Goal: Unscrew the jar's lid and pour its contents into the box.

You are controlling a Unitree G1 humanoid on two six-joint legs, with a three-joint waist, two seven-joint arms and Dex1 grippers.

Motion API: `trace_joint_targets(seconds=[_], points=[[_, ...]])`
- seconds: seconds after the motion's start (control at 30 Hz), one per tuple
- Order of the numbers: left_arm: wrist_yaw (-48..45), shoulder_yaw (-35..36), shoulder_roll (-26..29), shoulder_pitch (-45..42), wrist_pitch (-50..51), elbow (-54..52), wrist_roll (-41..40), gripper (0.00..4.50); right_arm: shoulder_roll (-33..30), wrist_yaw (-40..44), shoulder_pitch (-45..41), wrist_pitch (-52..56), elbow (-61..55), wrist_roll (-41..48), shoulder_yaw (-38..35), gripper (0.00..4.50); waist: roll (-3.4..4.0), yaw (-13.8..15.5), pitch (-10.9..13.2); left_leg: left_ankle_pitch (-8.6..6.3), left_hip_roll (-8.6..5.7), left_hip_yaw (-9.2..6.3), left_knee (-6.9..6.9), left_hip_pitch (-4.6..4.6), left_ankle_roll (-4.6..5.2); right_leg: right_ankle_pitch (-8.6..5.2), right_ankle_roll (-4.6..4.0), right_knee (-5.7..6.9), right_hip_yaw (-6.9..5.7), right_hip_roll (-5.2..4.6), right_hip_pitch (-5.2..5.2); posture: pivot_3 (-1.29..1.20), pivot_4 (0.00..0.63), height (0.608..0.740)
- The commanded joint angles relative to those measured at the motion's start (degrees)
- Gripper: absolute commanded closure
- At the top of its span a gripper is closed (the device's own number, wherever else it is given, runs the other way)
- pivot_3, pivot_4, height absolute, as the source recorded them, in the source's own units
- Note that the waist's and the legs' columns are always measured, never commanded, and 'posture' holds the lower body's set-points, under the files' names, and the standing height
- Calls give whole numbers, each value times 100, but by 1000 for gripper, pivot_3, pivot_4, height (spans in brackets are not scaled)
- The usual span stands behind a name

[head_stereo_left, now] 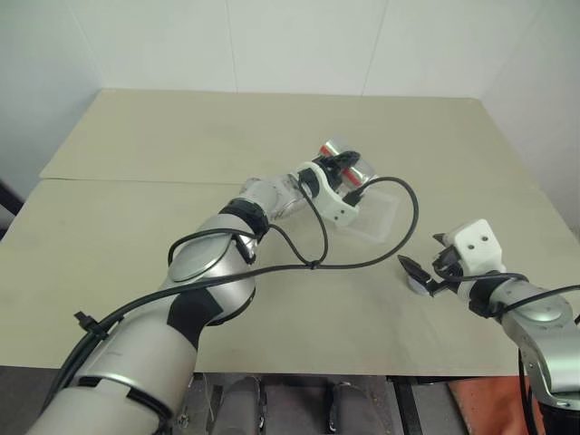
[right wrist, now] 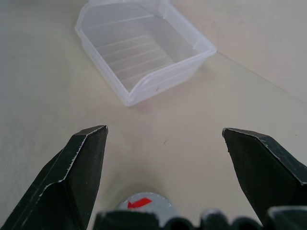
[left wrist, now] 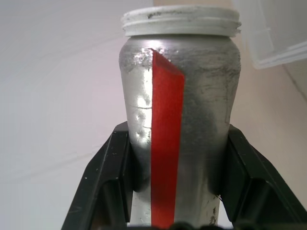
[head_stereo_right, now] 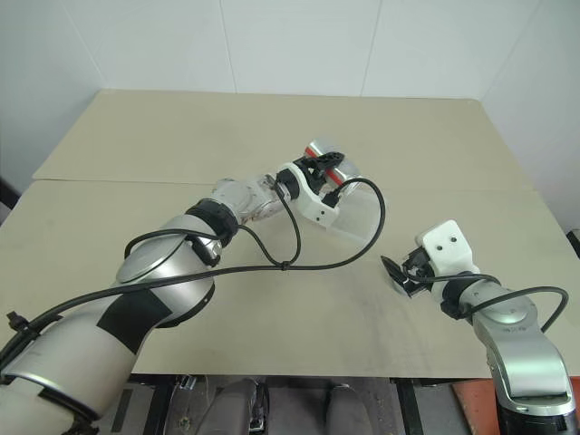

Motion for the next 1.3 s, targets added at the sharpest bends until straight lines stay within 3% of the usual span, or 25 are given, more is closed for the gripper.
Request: trace_joint_targets(seconds=[0.03,0.23,0.5,0.7,1.0,1.17,1.3], points=[[389,-318,-54,-303,146,28,364,2530,6,-80,7,38,-304,29,-231,72,0,2,0,0,0,0,0,-2,0,0,0,0,1,0,-1,0,150,740],[625,-701,-49,-341,216,73,783,2530,-31,-77,24,57,-340,-5,-211,72,0,2,0,0,0,2,2,-2,0,0,0,2,1,0,-2,0,150,740],[240,-259,-34,-232,182,100,381,2530,-58,-49,-17,18,-267,-67,-87,72,0,2,0,1,0,7,7,-14,-1,0,0,9,6,-1,-20,0,150,740],[-747,1088,-104,42,82,61,-928,2530,-51,-49,-42,-32,-180,-129,-33,72,1,1,-1,18,3,11,33,-37,-28,0,0,19,8,-1,-39,0,150,740],[-3193,4945,-281,721,699,-262,-4771,2530,-16,-39,-31,-62,-185,-159,-31,72,3,-28,-2,20,5,13,42,-37,-31,1,0,28,7,-1,-38,0,150,740],[-3666,5765,-221,1203,827,-676,-5678,2530,-4,39,-145,-153,-89,-145,77,72,4,-73,-2,21,3,12,45,-35,-31,1,1,69,8,-2,-35,0,150,740],[-3757,5820,-116,1907,622,-1428,-5878,2530,47,27,-318,-186,42,-164,221,72,4,-140,-3,22,3,10,45,-31,-33,1,1,73,10,-2,-34,0,150,740]])
